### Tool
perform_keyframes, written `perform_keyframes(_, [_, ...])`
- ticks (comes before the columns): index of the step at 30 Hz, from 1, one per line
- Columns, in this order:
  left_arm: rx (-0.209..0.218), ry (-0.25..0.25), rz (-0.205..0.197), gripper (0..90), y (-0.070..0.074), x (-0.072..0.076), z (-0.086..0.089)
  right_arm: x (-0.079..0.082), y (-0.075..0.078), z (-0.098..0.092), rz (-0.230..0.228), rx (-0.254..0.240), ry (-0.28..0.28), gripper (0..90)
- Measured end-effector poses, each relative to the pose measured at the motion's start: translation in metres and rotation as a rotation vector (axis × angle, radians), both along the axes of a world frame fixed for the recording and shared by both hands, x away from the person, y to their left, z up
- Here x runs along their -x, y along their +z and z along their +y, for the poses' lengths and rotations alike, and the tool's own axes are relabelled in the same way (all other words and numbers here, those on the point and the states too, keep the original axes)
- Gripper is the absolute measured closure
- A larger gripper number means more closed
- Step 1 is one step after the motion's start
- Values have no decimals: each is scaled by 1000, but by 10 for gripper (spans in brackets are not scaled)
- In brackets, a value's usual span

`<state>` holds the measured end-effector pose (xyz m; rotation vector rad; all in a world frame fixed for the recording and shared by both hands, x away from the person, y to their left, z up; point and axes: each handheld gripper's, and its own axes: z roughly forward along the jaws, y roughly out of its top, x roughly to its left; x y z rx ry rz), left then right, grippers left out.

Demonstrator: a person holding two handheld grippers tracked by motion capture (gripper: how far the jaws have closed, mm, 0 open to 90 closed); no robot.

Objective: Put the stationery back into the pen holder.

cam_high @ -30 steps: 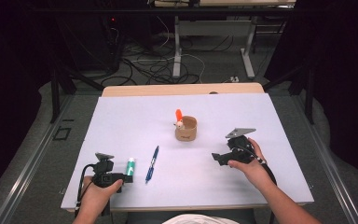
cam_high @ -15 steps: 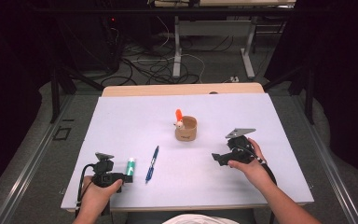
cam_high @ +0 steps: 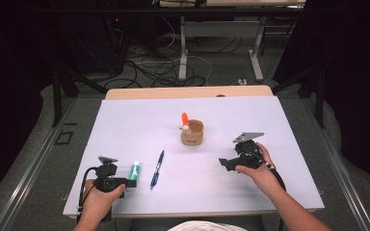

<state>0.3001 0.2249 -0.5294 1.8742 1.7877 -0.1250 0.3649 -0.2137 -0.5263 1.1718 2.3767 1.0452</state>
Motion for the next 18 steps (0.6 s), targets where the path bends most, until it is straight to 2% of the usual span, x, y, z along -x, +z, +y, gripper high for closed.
perform_keyframes(6, [-38, -59, -33, 650, 6, -2, -2, 0, 0, 1, -3, -1, 3, 101])
perform_keyframes(9, [-24, -75, -49, 649, 10, -5, -4, 0, 1, 1, -2, 1, 1, 108])
perform_keyframes(14, [-26, -111, -65, 649, 19, -11, -9, 1, 3, 3, -16, 13, 3, 122])
perform_keyframes(18, [-21, -138, -75, 649, 26, -16, -13, 2, 4, 5, -32, 25, 26, 122])
